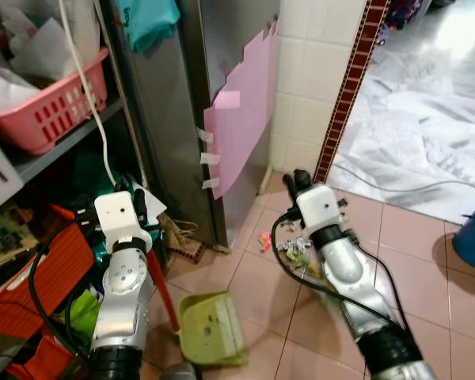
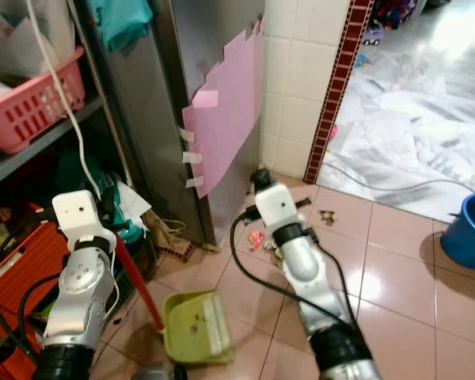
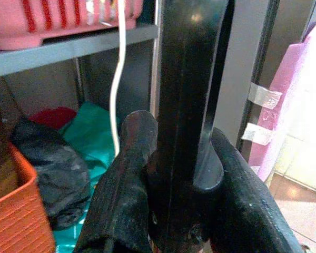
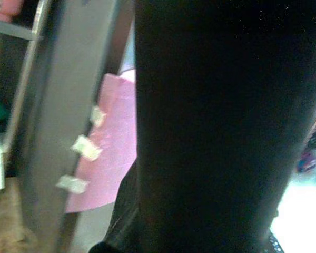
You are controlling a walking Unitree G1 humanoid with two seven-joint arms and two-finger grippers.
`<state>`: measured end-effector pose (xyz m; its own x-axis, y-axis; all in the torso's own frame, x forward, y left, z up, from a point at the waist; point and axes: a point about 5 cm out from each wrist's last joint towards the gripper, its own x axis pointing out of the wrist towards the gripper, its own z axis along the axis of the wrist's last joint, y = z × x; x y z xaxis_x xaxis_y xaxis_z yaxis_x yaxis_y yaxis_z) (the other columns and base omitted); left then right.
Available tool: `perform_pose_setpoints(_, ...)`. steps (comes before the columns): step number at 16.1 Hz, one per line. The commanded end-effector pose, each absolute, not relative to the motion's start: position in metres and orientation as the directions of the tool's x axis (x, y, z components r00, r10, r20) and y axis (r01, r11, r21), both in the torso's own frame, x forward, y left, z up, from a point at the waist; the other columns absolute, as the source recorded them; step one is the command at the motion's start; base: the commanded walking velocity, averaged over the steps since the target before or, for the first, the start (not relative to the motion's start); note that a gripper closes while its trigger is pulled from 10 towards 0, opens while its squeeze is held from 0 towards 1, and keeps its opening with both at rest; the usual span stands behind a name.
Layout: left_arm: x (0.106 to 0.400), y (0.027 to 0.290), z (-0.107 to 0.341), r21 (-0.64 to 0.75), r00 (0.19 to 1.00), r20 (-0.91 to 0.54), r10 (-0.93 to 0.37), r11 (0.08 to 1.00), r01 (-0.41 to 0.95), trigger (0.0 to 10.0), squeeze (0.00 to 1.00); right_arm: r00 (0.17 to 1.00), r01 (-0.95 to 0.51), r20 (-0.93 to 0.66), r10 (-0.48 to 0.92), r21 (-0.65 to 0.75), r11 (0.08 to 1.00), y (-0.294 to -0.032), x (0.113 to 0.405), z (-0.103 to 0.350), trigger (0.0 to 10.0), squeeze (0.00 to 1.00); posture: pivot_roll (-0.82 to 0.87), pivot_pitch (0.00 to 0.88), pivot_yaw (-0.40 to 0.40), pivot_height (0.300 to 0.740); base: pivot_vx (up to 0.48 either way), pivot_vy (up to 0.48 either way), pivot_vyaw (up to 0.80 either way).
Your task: Sweep floor
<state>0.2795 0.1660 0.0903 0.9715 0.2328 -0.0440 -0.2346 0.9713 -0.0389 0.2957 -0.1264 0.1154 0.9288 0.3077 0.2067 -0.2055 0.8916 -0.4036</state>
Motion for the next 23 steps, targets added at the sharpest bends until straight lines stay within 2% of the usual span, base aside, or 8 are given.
perform_pose_setpoints(1,0.283,0.166,0.107,-0.043,0.972,0.037,0.231,0.972,-0.229,10.0,0.0,0.876,-0.157,0.348,0.336,-0.452,0.878,-0.12,0.301,0.149,10.0,0.0,-0.04,0.0,0.045,0.74,0.465,0.0,0.0)
perform_pose_setpoints(9,0.284,0.16,0.105,-0.049,0.974,0.032,0.225,0.974,-0.223,10.0,0.0,0.84,-0.23,0.354,0.411,-0.454,0.861,-0.111,0.302,0.153,10.0,0.0,-0.05,0.0,0.04,0.74,0.46,0.0,0.0)
perform_pose_setpoints(15,0.282,0.158,0.104,-0.079,0.969,0.023,0.248,0.966,-0.245,10.0,0.0,0.824,-0.283,0.339,0.454,-0.449,0.848,-0.105,0.3,0.151,10.0,0.0,-0.05,0.0,0.034,0.74,0.0,0.0,0.0)
perform_pose_setpoints(18,0.282,0.158,0.099,-0.089,0.96,-0.016,0.279,0.956,-0.279,10.0,0.0,0.809,-0.37,0.309,0.499,-0.392,0.842,-0.095,0.3,0.148,10.0,0.0,-0.05,0.0,0.034,0.74,0.0,0.0,0.0)
perform_pose_setpoints(20,0.282,0.158,0.096,-0.1,0.957,-0.045,0.287,0.952,-0.29,10.0,0.0,0.779,-0.431,0.306,0.547,-0.372,0.822,-0.087,0.301,0.15,10.0,0.0,-0.04,0.0,0.035,0.74,0.0,0.0,0.0)
perform_pose_setpoints(21,0.281,0.158,0.094,-0.112,0.954,-0.07,0.292,0.948,-0.299,10.0,0.0,0.716,-0.497,0.327,0.617,-0.382,0.779,-0.075,0.3,0.155,10.0,0.0,-0.03,0.0,0.034,0.74,0.0,0.0,0.0)
perform_pose_setpoints(23,0.276,0.162,0.094,-0.1,0.948,-0.074,0.31,0.943,-0.316,10.0,0.0,0.678,-0.538,0.327,0.658,-0.39,0.748,-0.066,0.302,0.159,10.0,0.0,-0.01,0.0,0.03,0.74,0.0,0.0,0.0)
